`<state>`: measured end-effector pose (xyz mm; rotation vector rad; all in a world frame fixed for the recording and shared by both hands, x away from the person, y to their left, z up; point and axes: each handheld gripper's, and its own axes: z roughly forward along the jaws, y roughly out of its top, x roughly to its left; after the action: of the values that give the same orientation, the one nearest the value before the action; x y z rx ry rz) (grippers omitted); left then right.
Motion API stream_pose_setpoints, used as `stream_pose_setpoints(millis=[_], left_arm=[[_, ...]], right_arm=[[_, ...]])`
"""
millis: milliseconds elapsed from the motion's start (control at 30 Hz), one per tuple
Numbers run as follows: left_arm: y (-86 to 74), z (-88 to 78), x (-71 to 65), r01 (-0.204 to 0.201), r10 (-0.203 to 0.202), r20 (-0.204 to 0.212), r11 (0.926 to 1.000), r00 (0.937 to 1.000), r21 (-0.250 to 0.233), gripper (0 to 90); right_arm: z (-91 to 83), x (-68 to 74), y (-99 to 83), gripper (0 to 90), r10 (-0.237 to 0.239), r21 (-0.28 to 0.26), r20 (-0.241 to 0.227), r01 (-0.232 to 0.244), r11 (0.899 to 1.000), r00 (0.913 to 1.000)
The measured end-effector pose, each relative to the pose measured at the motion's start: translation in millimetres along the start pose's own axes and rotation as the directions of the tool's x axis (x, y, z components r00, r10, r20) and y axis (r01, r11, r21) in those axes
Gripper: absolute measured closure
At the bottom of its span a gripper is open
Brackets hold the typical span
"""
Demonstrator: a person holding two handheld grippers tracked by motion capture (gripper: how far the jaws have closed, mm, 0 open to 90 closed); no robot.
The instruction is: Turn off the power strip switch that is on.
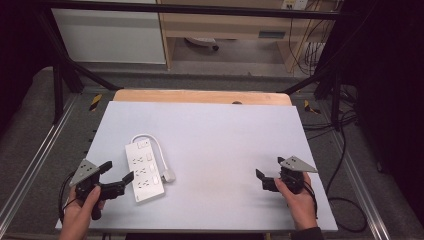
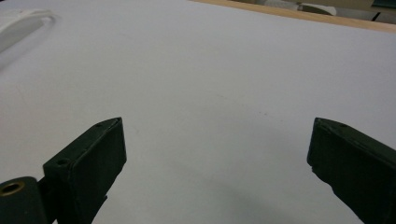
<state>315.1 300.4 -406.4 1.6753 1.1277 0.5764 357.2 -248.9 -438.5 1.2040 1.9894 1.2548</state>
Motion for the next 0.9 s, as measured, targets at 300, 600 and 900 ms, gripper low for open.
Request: stream_pose_setpoints(millis=[300, 600, 900], left_arm=[[0.7, -2.1, 0.6, 0.012, -0.012, -0.002, 0.9998, 0.9999, -0.017, 8.5], [1.0, -6.2, -0.1, 0.007, -0.007, 0.021, 0.9998, 0.9998, -0.020, 8.2], [1.8, -7.4, -0.6, 0.016, -0.016, 0.036, 0.9997, 0.9992, -0.018, 8.1]], right_arm=[[-0.4, -0.2, 0.1, 5.6, 0.002, 0.005, 0.000, -0.002, 1.000, 1.0000], [-1.0, -2.1, 0.1, 5.3, 0.018, 0.008, -0.002, -0.018, 1.000, 0.9998], [-2.3, -1.7, 0.9, 5.6, 0.025, -0.008, -0.012, -0.025, 1.000, 0.9996]])
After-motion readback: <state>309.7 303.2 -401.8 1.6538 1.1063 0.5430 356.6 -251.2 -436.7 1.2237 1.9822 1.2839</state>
